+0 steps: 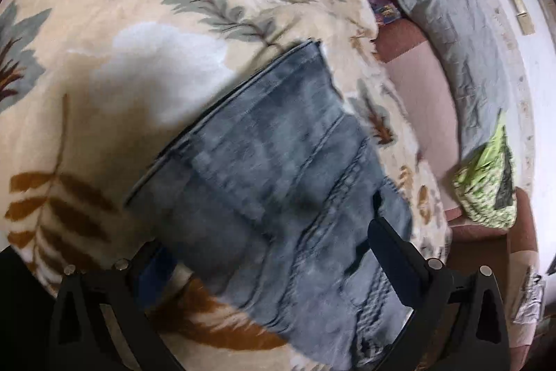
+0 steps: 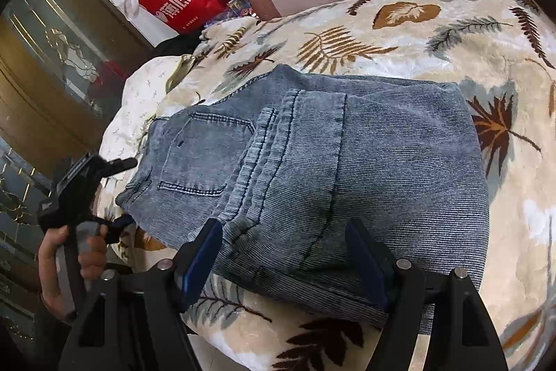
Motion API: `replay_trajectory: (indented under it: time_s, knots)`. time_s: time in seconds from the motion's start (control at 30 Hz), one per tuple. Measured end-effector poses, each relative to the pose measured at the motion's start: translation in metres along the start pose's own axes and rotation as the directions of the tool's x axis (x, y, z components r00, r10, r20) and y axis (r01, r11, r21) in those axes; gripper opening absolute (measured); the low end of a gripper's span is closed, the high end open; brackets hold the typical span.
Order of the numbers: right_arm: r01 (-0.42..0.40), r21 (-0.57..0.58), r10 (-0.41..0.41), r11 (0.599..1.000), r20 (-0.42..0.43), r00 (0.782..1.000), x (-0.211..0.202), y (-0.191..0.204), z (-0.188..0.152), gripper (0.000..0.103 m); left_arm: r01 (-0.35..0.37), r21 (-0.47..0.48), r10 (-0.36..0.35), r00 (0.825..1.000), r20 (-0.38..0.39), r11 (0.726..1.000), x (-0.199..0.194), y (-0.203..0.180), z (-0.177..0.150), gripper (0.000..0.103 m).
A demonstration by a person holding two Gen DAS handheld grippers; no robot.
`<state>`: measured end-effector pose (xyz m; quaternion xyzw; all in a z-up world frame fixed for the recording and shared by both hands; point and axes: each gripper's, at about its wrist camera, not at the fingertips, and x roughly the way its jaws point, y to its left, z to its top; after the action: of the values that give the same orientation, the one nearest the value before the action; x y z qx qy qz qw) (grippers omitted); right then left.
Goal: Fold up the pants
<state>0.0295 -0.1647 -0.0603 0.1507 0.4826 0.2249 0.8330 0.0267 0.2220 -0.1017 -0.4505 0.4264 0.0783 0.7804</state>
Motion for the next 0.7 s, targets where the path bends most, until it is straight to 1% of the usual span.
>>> replay_trajectory:
  time_s: [0.03,0.07,0.13,0.17,0.2,0.23,0.3,0.33,0.37,0.4,0.47,0.53,0.57,0.6,0.67,0.7]
  knots:
    - [0.006,-0.003,-0.006,1.0,0.003,1.0,-0.001,0.001,0.0,0.076,0.003,0.01,-0.003,1.0,0.003,1.0,0.001,-0.002,0.001,0.09]
    - [0.013,-0.004,-0.013,1.0,0.003,1.0,0.0,0.001,0.0,0.076,-0.004,0.017,0.004,1.0,0.006,1.0,0.001,-0.002,0.002,0.08]
    - [0.022,-0.005,-0.022,1.0,-0.002,1.0,0.001,0.003,0.0,0.076,-0.02,0.027,0.02,1.0,0.007,0.999,0.002,0.0,0.003,0.057]
    - [0.025,-0.008,-0.025,1.0,-0.007,1.0,0.002,0.004,0.001,0.076,-0.06,0.046,0.059,0.998,0.011,0.997,0.002,0.002,0.003,0.031]
    - [0.024,-0.009,-0.024,1.0,-0.015,1.0,0.003,0.007,0.002,0.076,-0.069,0.048,0.069,0.998,0.012,0.996,0.003,0.005,0.003,0.026]
    - [0.016,-0.012,-0.016,1.0,-0.024,1.0,0.004,0.012,0.005,0.076,-0.042,0.03,0.042,0.999,0.005,0.999,0.003,0.011,0.005,0.026]
    - [0.004,-0.025,-0.004,1.0,-0.031,1.0,0.005,0.024,0.012,0.076,-0.034,0.044,0.034,0.999,0.008,0.998,0.002,0.012,0.005,0.023]
    - [-0.018,-0.026,0.017,0.999,-0.038,0.999,0.008,0.031,0.019,0.076,-0.038,0.059,0.038,0.999,0.013,0.998,0.001,0.011,0.004,0.023]
    - [-0.066,-0.012,0.065,0.998,-0.052,0.997,0.012,0.039,0.027,0.076,-0.041,0.075,0.04,0.999,0.019,0.996,0.001,0.009,0.004,0.022]
    - [-0.14,0.015,0.141,0.99,-0.068,0.988,0.02,0.047,0.039,0.076,-0.039,0.082,0.037,0.999,0.023,0.996,0.0,0.009,0.003,0.022]
    - [-0.226,0.047,0.229,0.973,-0.083,0.97,0.035,0.058,0.06,0.076,-0.03,0.08,0.028,0.999,0.022,0.996,0.0,0.011,0.003,0.022]
    - [-0.227,0.095,0.238,0.969,-0.13,0.963,0.061,0.065,0.081,0.076,-0.026,0.092,0.024,0.999,0.024,0.995,0.0,0.012,0.003,0.022]
    - [-0.231,0.133,0.252,0.964,-0.17,0.953,0.079,0.068,0.091,0.076,-0.021,0.094,0.019,1.0,0.023,0.995,0.0,0.013,0.003,0.022]
    - [-0.251,0.157,0.279,0.955,-0.192,0.941,0.092,0.071,0.099,0.076,-0.016,0.094,0.014,1.0,0.021,0.995,0.0,0.014,0.003,0.023]
    - [-0.275,0.2,0.316,0.941,-0.215,0.924,0.114,0.077,0.115,0.076,0.005,0.079,-0.006,1.0,0.02,0.997,0.001,0.019,0.003,0.025]
    - [-0.283,0.217,0.328,0.934,-0.213,0.92,0.124,0.079,0.123,0.076,0.015,0.066,-0.016,1.0,0.018,0.998,0.002,0.021,0.004,0.028]
